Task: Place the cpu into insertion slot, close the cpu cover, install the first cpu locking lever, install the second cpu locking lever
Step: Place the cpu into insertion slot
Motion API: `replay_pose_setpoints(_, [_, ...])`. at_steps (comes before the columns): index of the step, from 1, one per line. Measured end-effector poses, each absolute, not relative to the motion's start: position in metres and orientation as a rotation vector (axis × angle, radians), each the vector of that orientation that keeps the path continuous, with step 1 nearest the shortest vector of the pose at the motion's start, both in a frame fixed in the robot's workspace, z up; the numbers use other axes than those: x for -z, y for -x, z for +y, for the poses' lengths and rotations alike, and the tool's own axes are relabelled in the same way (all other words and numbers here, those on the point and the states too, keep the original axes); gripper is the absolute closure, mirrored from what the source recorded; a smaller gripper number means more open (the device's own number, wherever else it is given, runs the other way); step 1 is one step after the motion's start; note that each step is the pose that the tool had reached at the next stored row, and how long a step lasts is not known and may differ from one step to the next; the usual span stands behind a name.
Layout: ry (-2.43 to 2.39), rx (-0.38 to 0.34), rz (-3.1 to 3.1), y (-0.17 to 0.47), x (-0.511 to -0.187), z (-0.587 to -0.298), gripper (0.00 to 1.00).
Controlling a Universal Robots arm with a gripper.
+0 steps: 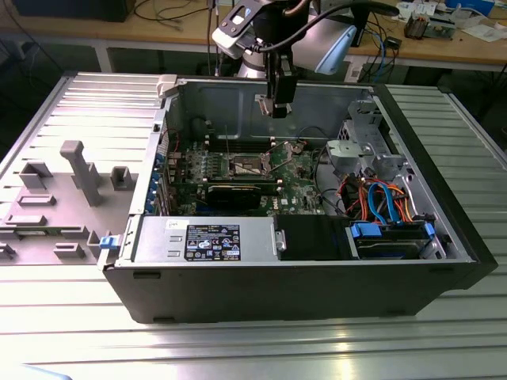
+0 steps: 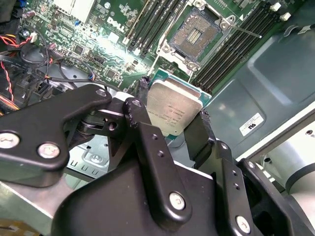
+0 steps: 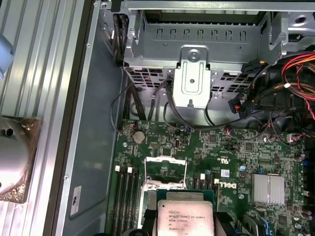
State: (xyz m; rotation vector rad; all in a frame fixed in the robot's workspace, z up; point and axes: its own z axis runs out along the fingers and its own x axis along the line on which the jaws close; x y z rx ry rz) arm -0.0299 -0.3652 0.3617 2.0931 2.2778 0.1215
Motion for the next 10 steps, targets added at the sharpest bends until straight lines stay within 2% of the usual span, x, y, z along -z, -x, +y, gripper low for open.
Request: replay_pose_setpoints(10, [-2.103,-0.121,2.268,0.0301,-0.3592,-0.3652,0.46])
